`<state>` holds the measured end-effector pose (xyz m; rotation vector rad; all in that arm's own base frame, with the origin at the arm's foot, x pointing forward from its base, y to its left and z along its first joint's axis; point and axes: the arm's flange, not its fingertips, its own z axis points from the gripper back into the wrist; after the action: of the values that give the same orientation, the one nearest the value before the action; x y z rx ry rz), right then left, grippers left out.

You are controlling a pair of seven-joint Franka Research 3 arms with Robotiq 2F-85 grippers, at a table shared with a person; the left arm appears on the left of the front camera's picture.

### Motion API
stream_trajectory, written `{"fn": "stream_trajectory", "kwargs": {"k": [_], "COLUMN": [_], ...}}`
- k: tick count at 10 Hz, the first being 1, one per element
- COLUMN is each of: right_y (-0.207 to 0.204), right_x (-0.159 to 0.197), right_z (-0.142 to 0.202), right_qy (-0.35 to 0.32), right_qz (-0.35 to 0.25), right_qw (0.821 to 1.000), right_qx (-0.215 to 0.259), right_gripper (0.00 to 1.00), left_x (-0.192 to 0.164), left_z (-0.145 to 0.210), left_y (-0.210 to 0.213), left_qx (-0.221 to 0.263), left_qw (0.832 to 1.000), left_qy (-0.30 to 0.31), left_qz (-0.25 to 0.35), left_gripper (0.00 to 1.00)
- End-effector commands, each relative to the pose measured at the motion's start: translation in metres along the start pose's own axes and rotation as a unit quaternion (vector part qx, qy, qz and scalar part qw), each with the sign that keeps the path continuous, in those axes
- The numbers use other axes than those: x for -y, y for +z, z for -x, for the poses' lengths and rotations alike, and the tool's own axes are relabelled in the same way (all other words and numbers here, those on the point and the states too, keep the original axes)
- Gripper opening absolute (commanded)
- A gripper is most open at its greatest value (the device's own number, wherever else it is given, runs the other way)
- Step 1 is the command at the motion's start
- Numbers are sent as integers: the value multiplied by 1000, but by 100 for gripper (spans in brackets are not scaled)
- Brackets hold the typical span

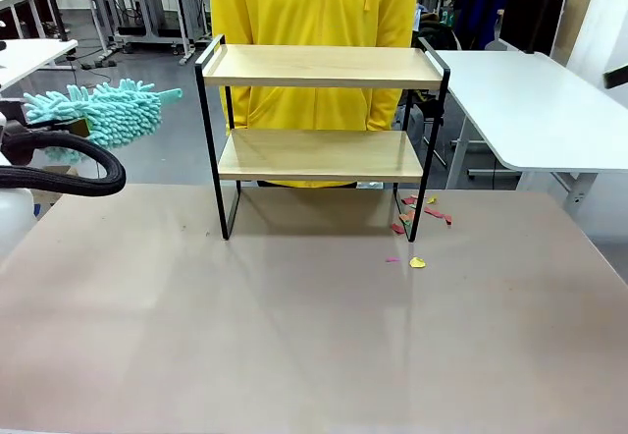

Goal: Clean the shelf.
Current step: Hand the Duster back to the human.

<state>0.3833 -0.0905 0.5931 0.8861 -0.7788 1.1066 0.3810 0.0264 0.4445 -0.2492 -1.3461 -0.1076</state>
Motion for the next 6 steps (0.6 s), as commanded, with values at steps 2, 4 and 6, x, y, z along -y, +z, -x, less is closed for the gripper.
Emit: {"fn": "stream_trajectory", "kwargs": {"k": [2,4,6], "right_y": [1,1,1], "right_x": [-2,-2,-2], "right_z": [-2,-2,-2], "right_qy": [1,1,1], "right_qz": [-2,-2,-2], "right_qw": [1000,1000,1000], "right_qx": [1,1,1], "right_gripper": [100,100,100], "left_x": [-2,-2,-2], "left_z": [-3,-3,-3], "left_y": [1,1,1], "left_qx": [3,3,3], "left_qw": [1000,1000,1000], "left_qy": [-5,-5,-5], "left_qz": [-1,-1,-1], "left_gripper": [17,17,17]}}
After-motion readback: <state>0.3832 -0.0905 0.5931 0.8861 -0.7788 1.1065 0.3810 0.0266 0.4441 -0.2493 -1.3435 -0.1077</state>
